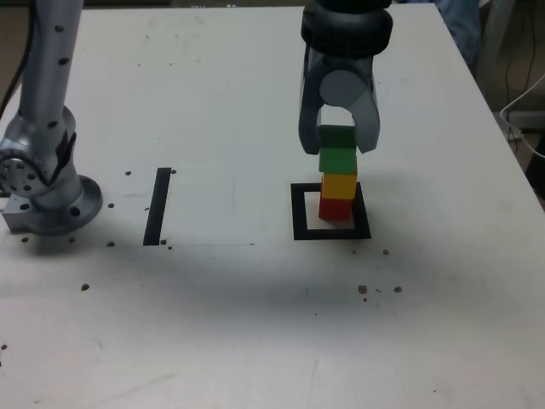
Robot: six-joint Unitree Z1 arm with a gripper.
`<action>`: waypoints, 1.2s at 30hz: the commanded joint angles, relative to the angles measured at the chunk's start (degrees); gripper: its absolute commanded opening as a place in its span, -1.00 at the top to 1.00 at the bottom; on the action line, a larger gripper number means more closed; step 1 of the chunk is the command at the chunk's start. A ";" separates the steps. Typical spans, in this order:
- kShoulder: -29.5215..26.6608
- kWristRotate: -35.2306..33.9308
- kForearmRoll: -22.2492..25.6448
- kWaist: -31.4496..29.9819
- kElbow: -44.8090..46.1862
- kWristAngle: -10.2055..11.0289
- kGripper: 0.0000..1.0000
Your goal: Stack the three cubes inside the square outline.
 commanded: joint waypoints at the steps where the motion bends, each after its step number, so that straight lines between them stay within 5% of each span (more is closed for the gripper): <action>1: 0.30 -0.09 -0.25 0.26 0.09 0.27 0.31; 7: 0.74 -0.01 -0.93 0.35 0.19 0.58 0.00; 17: 0.19 0.35 -1.47 0.36 0.71 1.64 -0.96; 36: -12.22 1.40 1.74 0.39 5.47 2.52 -0.99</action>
